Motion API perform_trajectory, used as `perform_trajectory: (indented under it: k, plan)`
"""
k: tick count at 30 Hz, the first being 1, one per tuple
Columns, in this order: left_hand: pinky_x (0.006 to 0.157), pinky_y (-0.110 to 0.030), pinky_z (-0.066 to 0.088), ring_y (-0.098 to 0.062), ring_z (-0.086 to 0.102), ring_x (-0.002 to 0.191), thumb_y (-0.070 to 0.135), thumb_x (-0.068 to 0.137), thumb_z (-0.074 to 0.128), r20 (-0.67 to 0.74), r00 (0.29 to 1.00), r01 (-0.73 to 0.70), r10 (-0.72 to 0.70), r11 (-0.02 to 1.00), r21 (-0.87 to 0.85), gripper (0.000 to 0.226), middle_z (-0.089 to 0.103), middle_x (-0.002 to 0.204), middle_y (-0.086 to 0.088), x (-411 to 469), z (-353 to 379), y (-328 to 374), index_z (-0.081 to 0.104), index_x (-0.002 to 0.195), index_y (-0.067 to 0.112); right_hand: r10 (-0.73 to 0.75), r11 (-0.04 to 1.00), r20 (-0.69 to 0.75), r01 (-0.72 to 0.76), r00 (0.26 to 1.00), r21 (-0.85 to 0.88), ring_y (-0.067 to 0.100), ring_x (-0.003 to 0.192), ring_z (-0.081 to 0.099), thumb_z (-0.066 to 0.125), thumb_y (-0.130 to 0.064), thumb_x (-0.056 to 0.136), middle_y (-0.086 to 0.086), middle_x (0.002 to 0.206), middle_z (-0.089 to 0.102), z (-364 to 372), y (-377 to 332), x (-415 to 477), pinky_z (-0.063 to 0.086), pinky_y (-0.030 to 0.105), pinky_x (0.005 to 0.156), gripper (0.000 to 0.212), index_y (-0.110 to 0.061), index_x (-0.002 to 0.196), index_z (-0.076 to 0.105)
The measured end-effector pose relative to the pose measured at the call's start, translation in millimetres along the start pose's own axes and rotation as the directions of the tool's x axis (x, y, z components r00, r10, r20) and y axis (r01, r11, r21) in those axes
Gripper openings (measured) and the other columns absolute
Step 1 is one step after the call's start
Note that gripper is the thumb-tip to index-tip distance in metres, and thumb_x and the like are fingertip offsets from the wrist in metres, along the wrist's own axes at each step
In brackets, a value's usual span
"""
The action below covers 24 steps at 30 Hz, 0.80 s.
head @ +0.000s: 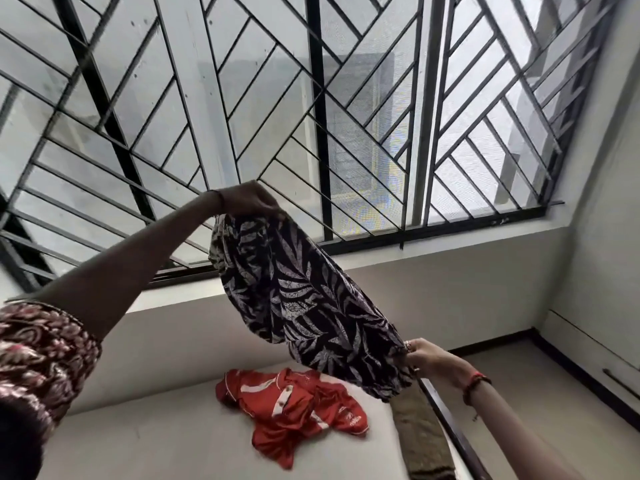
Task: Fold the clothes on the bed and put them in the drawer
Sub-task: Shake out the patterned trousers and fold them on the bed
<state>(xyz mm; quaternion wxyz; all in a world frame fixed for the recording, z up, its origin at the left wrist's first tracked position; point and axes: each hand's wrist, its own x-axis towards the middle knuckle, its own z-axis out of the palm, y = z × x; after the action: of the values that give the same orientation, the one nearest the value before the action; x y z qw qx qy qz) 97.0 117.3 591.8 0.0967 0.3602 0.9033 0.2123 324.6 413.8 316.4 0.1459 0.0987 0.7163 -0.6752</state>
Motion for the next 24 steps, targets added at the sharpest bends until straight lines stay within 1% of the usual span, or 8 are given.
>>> perform_trajectory:
  k: [2,5,9,13,15,18,22,24]
  plan:
    - [0.073,-0.029,0.049,-0.013,0.062,0.074,0.038,0.079,0.07,-0.03,0.999,0.043,-0.042,0.999,0.008,0.022,0.072,0.081,-0.001,0.9,9.8,-4.5,0.076,0.085,0.018,-0.023,0.997,0.003,0.022,1.0,0.079,0.011,0.059,0.059,0.073,-0.009,0.081,0.005,0.071,0.066,-6.1,1.5,0.2,0.046,0.019,0.057,0.012,0.001,0.082,0.067]
    - [0.063,-0.025,0.04,-0.021,0.057,0.079,0.038,0.083,0.067,-0.121,0.979,0.176,-0.161,0.976,0.125,0.037,0.065,0.083,-0.007,9.8,35.3,-27.0,0.073,0.094,0.003,-0.051,0.982,-0.01,0.052,0.999,0.181,0.032,0.091,0.062,0.082,-0.016,0.071,0.027,0.103,0.064,-8.9,-2.3,1.8,0.053,0.037,0.081,0.054,0.013,0.109,0.058]
    - [0.073,-0.033,0.041,-0.032,0.061,0.103,0.023,0.096,0.052,-0.294,0.901,0.349,-0.318,0.935,0.059,0.032,0.068,0.106,-0.022,16.3,82.4,-50.4,0.07,0.103,-0.002,-0.051,0.97,-0.094,0.072,0.994,0.232,0.03,0.084,0.067,0.08,-0.017,0.072,0.028,0.105,0.065,-2.5,-10.1,8.3,0.055,0.037,0.081,0.051,0.011,0.111,0.061]
    - [0.065,-0.024,0.042,-0.028,0.062,0.094,0.015,0.099,0.046,-0.171,0.883,0.412,-0.437,0.897,-0.163,0.033,0.065,0.114,-0.023,18.0,142.0,-73.2,0.066,0.104,-0.011,0.031,0.961,-0.127,0.006,0.991,0.278,0.019,0.056,0.064,0.065,-0.009,0.084,0.014,0.072,0.065,16.8,-11.9,12.7,0.054,0.027,0.059,0.009,-0.001,0.085,0.062]
    - [0.061,-0.026,0.036,-0.024,0.058,0.078,0.018,0.098,0.049,-0.13,0.876,0.411,-0.464,0.861,-0.298,0.036,0.063,0.111,-0.031,13.3,173.2,-68.8,0.065,0.103,-0.014,0.062,0.966,-0.143,-0.023,0.988,0.256,0.015,0.052,0.061,0.065,-0.006,0.085,0.008,0.064,0.062,27.3,-13.9,15.2,0.051,0.024,0.055,0.012,-0.006,0.074,0.061]
    - [0.061,-0.027,0.036,-0.023,0.057,0.082,0.024,0.095,0.055,-0.074,0.881,0.4,-0.467,0.82,-0.41,0.036,0.067,0.102,-0.028,7.3,216.9,-58.5,0.068,0.101,-0.009,0.092,0.97,-0.132,-0.059,0.987,0.236,0.018,0.054,0.062,0.065,-0.005,0.084,0.009,0.064,0.064,47.3,-14.7,16.8,0.052,0.029,0.06,0.013,-0.005,0.071,0.063]
    - [0.068,-0.028,0.041,-0.016,0.05,0.069,0.021,0.087,0.068,0.056,0.945,0.287,-0.322,0.735,-0.614,0.029,0.057,0.068,-0.004,-6.8,256.1,-28.3,0.067,0.084,-0.008,0.074,0.945,-0.165,-0.016,0.983,0.325,0.019,0.056,0.065,0.066,-0.003,0.081,0.011,0.066,0.067,65.0,-19.2,19.2,0.053,0.027,0.06,0.009,-0.004,0.073,0.066]
    - [0.069,-0.032,0.041,-0.017,0.048,0.07,0.022,0.077,0.077,0.111,0.961,0.259,-0.254,0.678,-0.688,0.026,0.054,0.07,-0.006,-13.7,270.0,-13.9,0.064,0.079,-0.001,0.024,0.936,-0.177,0.041,0.984,0.351,0.02,0.063,0.066,0.077,-0.013,0.071,0.012,0.073,0.069,70.2,-25.7,17.6,0.053,0.028,0.066,0.016,-0.003,0.079,0.067]
